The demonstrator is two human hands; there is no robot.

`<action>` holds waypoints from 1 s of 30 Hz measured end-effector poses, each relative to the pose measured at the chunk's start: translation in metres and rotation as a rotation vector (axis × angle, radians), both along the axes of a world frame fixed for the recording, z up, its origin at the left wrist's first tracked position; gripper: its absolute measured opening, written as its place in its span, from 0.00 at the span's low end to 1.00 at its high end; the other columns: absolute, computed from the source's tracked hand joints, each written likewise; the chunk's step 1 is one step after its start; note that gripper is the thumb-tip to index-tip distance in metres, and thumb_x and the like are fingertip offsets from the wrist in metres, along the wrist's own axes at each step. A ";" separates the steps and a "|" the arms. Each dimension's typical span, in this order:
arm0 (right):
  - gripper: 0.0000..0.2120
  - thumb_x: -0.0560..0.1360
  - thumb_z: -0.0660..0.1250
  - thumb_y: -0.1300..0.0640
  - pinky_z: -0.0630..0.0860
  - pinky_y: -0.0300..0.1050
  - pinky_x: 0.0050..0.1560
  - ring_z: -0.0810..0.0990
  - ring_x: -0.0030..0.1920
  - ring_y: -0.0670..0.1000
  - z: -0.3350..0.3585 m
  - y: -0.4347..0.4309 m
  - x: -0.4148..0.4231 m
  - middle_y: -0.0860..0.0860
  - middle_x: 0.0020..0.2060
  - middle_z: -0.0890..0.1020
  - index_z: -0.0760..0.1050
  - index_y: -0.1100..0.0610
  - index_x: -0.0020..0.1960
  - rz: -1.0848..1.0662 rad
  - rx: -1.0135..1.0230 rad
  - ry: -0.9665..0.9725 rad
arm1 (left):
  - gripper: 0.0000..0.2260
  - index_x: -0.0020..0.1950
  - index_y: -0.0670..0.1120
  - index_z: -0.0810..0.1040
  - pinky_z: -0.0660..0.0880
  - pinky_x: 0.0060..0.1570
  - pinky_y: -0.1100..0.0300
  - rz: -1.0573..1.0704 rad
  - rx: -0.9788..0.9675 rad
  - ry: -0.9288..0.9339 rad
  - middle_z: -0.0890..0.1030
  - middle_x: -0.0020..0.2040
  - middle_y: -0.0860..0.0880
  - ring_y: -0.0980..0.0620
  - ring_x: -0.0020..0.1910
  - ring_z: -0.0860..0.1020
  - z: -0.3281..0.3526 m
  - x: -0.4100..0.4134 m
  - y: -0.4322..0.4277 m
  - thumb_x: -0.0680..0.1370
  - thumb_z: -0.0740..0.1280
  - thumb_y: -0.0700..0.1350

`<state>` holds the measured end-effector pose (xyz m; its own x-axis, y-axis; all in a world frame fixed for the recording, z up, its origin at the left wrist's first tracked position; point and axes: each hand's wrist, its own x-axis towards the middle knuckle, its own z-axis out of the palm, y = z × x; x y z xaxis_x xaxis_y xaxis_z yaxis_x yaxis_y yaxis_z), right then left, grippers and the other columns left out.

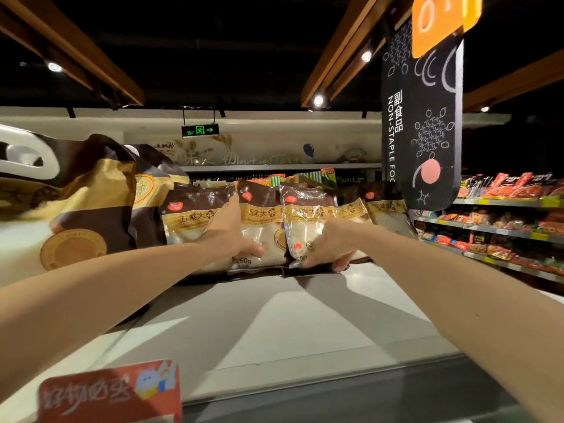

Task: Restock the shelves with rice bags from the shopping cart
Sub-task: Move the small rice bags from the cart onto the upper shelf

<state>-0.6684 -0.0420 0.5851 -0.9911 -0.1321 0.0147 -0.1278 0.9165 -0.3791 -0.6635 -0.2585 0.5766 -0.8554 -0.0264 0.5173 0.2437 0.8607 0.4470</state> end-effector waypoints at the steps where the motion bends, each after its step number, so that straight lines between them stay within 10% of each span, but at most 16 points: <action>1: 0.29 0.68 0.76 0.41 0.83 0.47 0.48 0.86 0.43 0.53 -0.002 0.001 -0.001 0.56 0.50 0.82 0.73 0.63 0.55 0.007 -0.012 0.043 | 0.58 0.79 0.43 0.53 0.70 0.68 0.50 -0.021 -0.009 0.011 0.71 0.72 0.43 0.42 0.70 0.70 0.002 0.001 -0.001 0.59 0.85 0.49; 12: 0.25 0.69 0.72 0.35 0.70 0.37 0.24 0.76 0.20 0.46 -0.014 -0.015 -0.010 0.51 0.29 0.77 0.75 0.58 0.43 -0.028 0.199 0.246 | 0.55 0.80 0.43 0.46 0.66 0.69 0.50 -0.039 -0.065 0.024 0.61 0.76 0.41 0.42 0.73 0.65 -0.009 0.007 -0.005 0.66 0.82 0.47; 15: 0.28 0.68 0.71 0.33 0.69 0.40 0.27 0.76 0.30 0.49 -0.016 -0.017 -0.008 0.51 0.32 0.76 0.76 0.59 0.44 -0.021 0.260 0.292 | 0.54 0.78 0.43 0.49 0.74 0.59 0.52 0.021 -0.084 0.060 0.57 0.75 0.41 0.40 0.66 0.70 -0.005 0.017 0.000 0.64 0.83 0.43; 21: 0.20 0.74 0.70 0.47 0.81 0.44 0.40 0.80 0.33 0.52 -0.002 -0.005 -0.005 0.57 0.38 0.84 0.78 0.66 0.50 0.023 0.124 0.159 | 0.17 0.46 0.51 0.72 0.69 0.40 0.60 -0.096 -0.384 0.030 0.74 0.48 0.51 0.53 0.43 0.72 0.003 0.017 -0.004 0.68 0.79 0.47; 30: 0.15 0.79 0.66 0.56 0.82 0.43 0.47 0.81 0.44 0.52 0.007 -0.009 0.008 0.57 0.49 0.80 0.73 0.65 0.61 0.097 0.064 -0.036 | 0.11 0.49 0.48 0.70 0.63 0.38 0.65 -0.198 -0.467 0.019 0.69 0.44 0.56 0.55 0.44 0.69 -0.020 0.012 -0.011 0.76 0.72 0.41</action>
